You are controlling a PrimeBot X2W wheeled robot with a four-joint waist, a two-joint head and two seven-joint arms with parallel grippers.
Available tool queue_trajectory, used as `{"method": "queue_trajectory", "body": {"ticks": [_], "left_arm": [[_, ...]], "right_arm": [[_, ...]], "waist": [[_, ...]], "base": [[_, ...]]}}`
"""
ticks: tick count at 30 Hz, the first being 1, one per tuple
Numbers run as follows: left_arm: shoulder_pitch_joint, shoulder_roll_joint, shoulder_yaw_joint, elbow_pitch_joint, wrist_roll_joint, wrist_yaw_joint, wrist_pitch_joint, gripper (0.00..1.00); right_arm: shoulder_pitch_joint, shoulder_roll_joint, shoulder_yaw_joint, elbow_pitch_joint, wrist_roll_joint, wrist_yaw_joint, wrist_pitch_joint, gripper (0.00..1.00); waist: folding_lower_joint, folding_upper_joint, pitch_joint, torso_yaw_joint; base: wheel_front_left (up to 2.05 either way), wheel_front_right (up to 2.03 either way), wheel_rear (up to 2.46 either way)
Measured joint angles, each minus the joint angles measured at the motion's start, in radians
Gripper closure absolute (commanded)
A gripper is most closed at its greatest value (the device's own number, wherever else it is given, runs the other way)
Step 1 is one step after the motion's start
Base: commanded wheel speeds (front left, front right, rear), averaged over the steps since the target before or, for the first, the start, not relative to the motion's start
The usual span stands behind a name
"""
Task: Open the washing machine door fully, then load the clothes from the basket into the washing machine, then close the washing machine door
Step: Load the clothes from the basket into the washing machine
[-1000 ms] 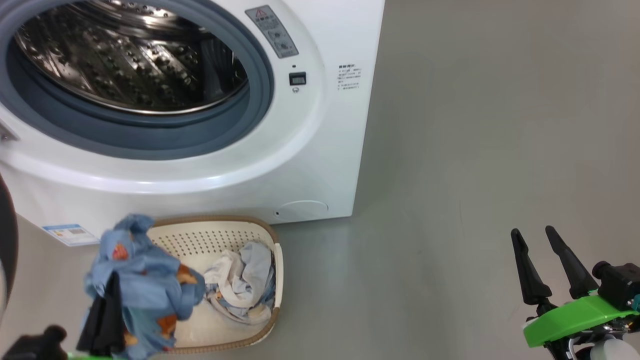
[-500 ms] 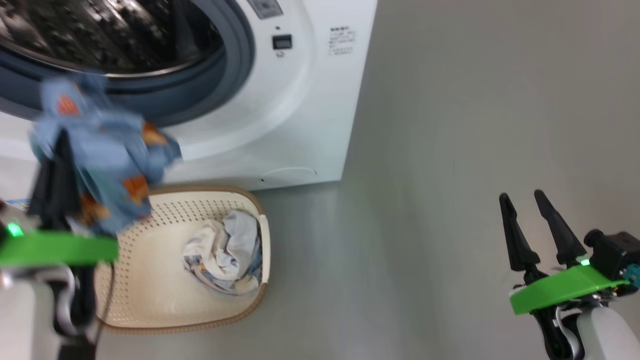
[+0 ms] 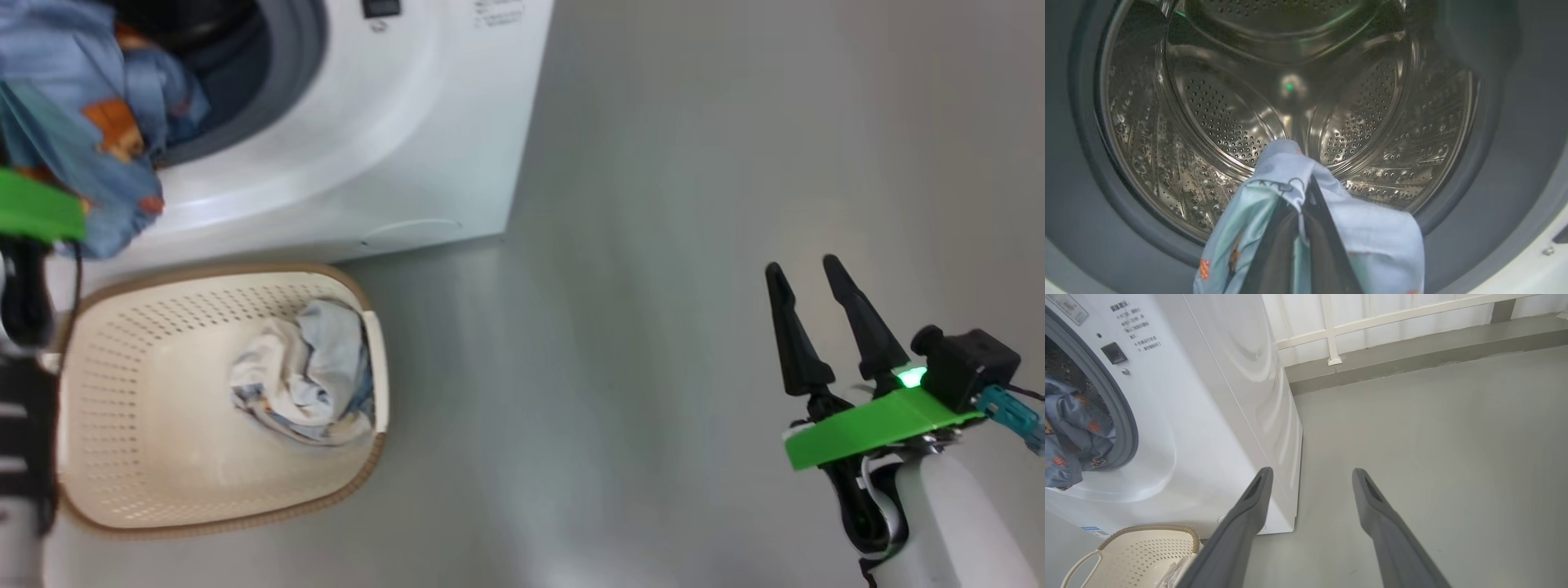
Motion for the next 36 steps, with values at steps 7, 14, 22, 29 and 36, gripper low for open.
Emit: {"method": "queue_trajectory", "body": {"ticks": [7, 14, 22, 29, 36], "left_arm": [[-0.19, 0.019, -0.034, 0.23, 0.0, 0.0, 0.0, 1.0], [-0.351, 0.068, 0.015, 0.281, 0.06, 0.006, 0.0, 1.0], [-0.37, 0.057, 0.096, 0.235, 0.136, 0.007, 0.0, 0.31], [-0.321, 0.03, 0.116, 0.246, 0.173, 0.006, 0.0, 0.0], [-0.288, 0.009, 0.147, 0.258, 0.195, 0.001, 0.0, 0.0]], "right_arm": [[-0.031, 0.021, 0.025, -0.001, 0.0, 0.0, 0.0, 0.0], [-0.045, 0.032, 0.046, -0.001, 0.0, 0.0, 0.0, 0.0], [-0.06, 0.039, 0.052, -0.003, 0.0, 0.0, 0.0, 0.0], [-0.06, 0.042, 0.058, -0.002, 0.0, 0.0, 0.0, 0.0], [-0.06, 0.037, 0.059, -0.002, 0.0, 0.0, 0.0, 0.0]], "waist": [[0.0001, 0.0, 0.053, -0.053], [0.0001, 0.0, 0.093, -0.098], [0.0, 0.0, 0.113, -0.113], [0.0, 0.0, 0.108, -0.107], [0.0001, 0.0, 0.1, -0.1]], "base": [[0.0, 0.0, 0.0], [0.0, 0.0, 0.0], [0.0, 0.0, 0.0], [0.0, 0.0, 0.0], [0.0, 0.0, 0.0]]}}
